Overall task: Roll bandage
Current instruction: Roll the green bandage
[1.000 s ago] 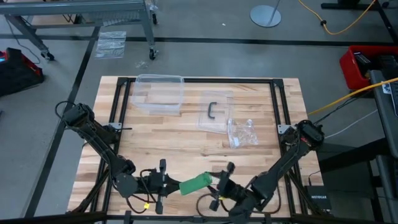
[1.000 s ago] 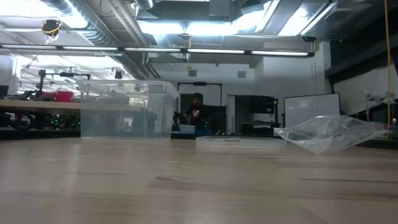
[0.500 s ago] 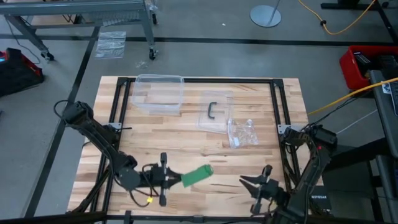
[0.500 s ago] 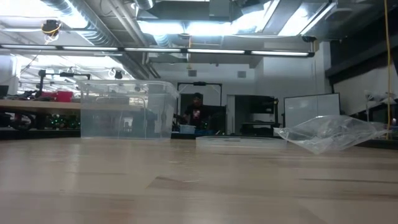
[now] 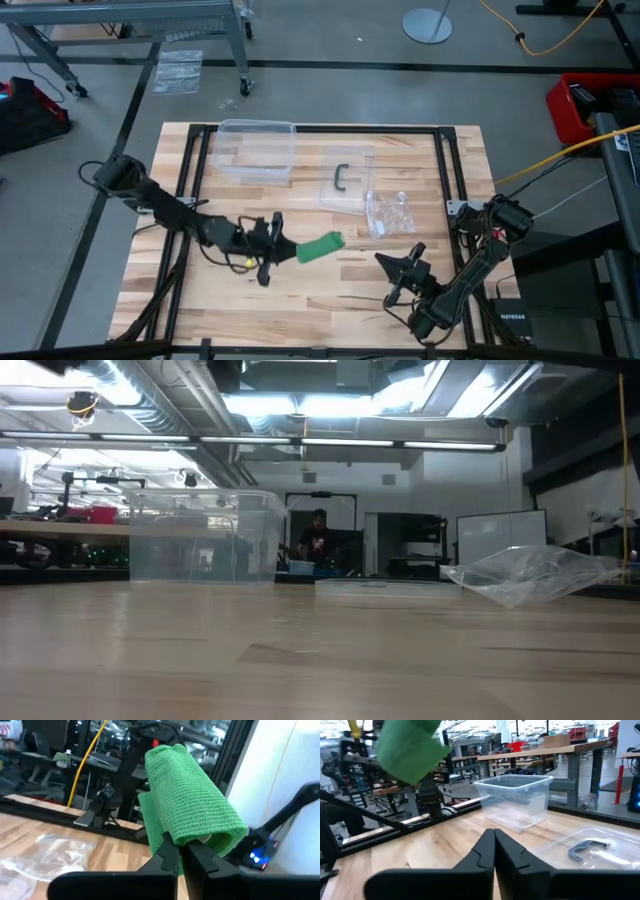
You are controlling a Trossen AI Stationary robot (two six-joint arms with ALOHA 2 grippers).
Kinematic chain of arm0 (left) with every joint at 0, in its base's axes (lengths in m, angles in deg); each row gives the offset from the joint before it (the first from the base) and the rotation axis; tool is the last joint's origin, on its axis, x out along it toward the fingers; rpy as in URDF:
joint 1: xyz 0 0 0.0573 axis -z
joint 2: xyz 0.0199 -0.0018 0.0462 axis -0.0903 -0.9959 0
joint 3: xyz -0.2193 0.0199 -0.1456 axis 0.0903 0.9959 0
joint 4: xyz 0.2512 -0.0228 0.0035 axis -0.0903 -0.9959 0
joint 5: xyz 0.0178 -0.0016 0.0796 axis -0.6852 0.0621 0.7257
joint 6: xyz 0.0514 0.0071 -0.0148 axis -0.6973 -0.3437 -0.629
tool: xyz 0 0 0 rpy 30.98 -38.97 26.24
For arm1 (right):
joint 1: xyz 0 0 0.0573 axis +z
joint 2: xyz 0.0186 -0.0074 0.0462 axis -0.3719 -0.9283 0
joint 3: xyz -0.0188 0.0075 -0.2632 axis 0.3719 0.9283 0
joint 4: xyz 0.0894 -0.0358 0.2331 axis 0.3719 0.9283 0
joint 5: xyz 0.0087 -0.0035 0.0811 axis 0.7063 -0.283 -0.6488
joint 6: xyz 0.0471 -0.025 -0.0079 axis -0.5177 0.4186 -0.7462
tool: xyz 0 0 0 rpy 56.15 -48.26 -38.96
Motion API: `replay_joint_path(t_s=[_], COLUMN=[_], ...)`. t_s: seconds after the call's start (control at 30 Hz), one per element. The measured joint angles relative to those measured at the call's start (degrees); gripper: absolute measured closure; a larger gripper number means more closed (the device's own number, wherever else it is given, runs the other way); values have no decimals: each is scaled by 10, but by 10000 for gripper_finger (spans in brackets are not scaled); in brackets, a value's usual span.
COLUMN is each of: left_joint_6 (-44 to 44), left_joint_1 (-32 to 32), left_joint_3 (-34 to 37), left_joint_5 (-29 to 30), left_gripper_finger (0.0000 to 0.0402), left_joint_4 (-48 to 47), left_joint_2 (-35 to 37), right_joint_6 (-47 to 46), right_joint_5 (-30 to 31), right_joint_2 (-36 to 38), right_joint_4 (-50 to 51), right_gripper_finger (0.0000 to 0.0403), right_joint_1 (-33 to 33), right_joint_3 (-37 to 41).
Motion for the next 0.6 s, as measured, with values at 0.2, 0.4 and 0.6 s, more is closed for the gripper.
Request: replay_joint_path(t_s=[0.2, 0.4, 0.6], left_joint_6=[50, 31, 19], left_joint_1=[-42, -61, -96], left_joint_3=[42, 48, 48], left_joint_5=[-38, -45, -108], left_gripper_finger=[401, 401, 401], left_joint_4=[23, 24, 24], left_joint_2=[0, -1, -1], right_joint_6=[-31, -45, -11], right_joint_5=[-2, -2, -2], right_joint_2=[0, 0, 0], right_joint_4=[-2, -55, -158], right_gripper_finger=[399, 401, 401], right_joint_1=[-1, -24, -51], right_joint_3=[8, 8, 8])
